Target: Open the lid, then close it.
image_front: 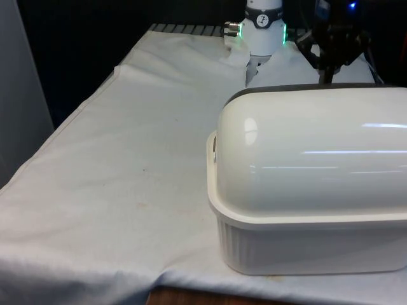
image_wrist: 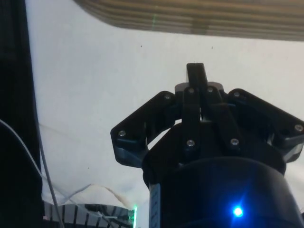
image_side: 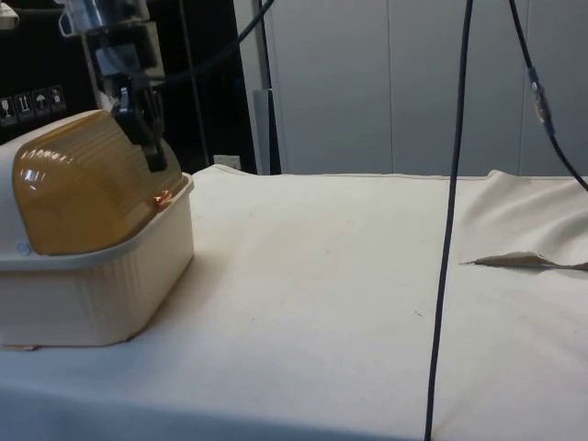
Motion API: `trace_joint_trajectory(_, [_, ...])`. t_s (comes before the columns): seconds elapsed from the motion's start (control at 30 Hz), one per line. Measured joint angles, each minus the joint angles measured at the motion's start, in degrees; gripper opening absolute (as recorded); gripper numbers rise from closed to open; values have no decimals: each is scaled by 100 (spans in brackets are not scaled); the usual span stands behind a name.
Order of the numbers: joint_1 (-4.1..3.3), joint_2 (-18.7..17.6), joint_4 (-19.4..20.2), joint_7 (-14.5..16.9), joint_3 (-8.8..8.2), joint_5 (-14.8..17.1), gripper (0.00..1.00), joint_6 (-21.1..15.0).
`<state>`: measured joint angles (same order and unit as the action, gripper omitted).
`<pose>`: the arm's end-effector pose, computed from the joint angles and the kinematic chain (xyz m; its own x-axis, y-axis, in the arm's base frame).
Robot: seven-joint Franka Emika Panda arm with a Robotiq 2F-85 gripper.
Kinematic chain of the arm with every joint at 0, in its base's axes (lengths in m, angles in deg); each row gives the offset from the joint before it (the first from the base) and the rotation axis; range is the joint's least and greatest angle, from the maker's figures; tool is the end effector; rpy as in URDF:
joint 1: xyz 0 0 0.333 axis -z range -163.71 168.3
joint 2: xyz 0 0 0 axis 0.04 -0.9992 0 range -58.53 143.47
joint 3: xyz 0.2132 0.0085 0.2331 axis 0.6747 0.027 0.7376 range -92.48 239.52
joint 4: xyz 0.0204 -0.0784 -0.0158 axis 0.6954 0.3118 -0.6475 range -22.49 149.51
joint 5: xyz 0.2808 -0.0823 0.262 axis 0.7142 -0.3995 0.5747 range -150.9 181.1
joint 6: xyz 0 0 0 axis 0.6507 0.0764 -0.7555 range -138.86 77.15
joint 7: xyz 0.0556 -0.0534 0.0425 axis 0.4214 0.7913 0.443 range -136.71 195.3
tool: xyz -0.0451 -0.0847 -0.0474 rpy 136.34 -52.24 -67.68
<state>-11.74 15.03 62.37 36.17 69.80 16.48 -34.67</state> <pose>0.6648 0.1285 0.3648 0.9521 0.2908 -0.0949 0.2919 -0.9565 -0.0031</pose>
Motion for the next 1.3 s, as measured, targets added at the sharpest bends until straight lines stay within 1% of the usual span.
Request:
trace_joint_trajectory(0.13, [-23,138,229,-17,11,-6,0,-103])
trace_joint_trajectory(0.17, [-29,212,350,-17,11,-6,0,-155])
trace_joint_trajectory(0.27, [-29,252,407,-17,11,-6,0,-178])
trace_joint_trajectory(0.3, [-34,332,533,-17,17,-6,0,-212])
trace_joint_trajectory(0.5, [-57,584,940,-29,29,-17,0,-378])
trace_joint_trajectory(0.53, [-57,584,940,-29,29,-17,0,-378])
trace_joint_trajectory(0.67, [-57,745,1203,-29,29,-29,0,-487])
trace_joint_trajectory(0.7, [-57,808,1324,-29,29,-34,0,-539])
trace_joint_trajectory(0.77, [-57,842,1375,-29,29,-40,0,-556])
trace_joint_trajectory(0.8, [-57,900,1473,-23,29,-40,0,-602])
trace_joint_trajectory(1.0, [-57,974,1587,-23,23,-46,1,-642])
trace_joint_trajectory(1.03, [-57,974,1581,-23,23,-46,3,-642])
trace_joint_trajectory(1.1, [-57,968,1576,-23,23,-46,11,-642])
trace_joint_trajectory(1.2, [-57,963,1564,-23,23,-46,25,-642])
trace_joint_trajectory(1.23, [-57,957,1558,-23,23,-46,25,-642])
trace_joint_trajectory(1.27, [-57,957,1553,-23,23,-46,30,-642])
trace_joint_trajectory(1.3, [-57,945,1547,-17,23,-46,42,-642])
